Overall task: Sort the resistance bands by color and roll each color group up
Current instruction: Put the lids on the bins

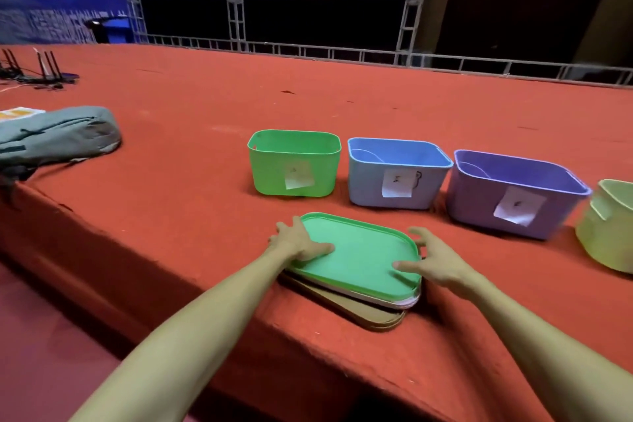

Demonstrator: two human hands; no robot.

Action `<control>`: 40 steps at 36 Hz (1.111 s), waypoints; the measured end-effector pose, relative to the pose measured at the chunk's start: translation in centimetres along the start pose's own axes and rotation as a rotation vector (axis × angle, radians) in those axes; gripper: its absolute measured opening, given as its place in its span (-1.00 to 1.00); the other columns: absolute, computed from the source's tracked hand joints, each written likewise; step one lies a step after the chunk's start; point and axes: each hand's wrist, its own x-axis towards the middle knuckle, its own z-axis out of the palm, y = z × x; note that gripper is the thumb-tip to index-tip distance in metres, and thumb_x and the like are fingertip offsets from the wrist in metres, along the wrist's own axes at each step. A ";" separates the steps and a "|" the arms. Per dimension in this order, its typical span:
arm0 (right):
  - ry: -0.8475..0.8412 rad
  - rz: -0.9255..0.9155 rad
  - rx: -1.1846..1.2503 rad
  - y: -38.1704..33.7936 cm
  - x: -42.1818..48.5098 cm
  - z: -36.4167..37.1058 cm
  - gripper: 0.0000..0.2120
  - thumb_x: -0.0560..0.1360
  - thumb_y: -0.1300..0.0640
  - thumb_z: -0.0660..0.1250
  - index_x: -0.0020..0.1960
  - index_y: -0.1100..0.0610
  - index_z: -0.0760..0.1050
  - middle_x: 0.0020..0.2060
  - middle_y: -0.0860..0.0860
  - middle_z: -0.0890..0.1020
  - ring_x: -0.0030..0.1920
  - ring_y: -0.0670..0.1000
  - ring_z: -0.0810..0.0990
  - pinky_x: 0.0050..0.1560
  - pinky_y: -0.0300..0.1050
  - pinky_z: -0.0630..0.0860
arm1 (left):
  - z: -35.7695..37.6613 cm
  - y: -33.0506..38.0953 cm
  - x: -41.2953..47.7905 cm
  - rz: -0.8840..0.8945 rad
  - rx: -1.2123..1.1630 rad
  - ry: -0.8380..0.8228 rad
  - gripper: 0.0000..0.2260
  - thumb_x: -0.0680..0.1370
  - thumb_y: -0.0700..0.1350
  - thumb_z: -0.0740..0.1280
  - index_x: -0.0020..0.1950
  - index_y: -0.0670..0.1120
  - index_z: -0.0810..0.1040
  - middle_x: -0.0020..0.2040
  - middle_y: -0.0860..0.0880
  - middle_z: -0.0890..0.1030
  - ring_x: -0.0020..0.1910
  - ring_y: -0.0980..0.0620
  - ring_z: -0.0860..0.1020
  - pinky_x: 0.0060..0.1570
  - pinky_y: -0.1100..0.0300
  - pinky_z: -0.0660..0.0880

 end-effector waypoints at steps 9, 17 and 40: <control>0.011 0.096 -0.136 1.3 1.0 -1.0 -0.62 0.37 -0.20 0.44 -0.20 0.12 0.50 -0.37 0.01 0.49 -0.34 0.04 0.41 -0.27 -0.03 0.40 | -2.3 0.0 -0.1 0.018 0.077 0.033 -0.29 0.53 0.33 0.19 0.37 -0.25 0.39 0.37 -0.21 0.45 0.37 -0.19 0.38 0.35 -0.03 0.32; 0.038 0.114 -0.233 -0.8 1.1 -0.5 -0.45 0.39 -0.21 0.42 -0.47 0.14 0.25 -0.50 0.06 0.26 -0.45 0.06 0.22 -0.42 -0.06 0.13 | -2.1 0.3 0.3 0.000 0.131 0.050 -0.32 0.47 0.37 0.22 0.28 -0.19 0.45 0.34 -0.19 0.46 0.34 -0.24 0.36 0.31 -0.06 0.29; 0.205 -0.064 0.724 -6.5 1.9 -7.4 -0.67 0.56 -0.01 0.29 -0.09 0.26 0.60 -0.09 0.15 0.69 -0.08 0.06 0.63 -0.02 -0.04 0.58 | -9.5 3.2 0.3 0.197 -0.966 0.042 -0.53 0.59 0.22 0.20 0.17 -0.14 0.58 0.10 0.01 0.64 -0.01 0.09 0.60 0.00 0.19 0.50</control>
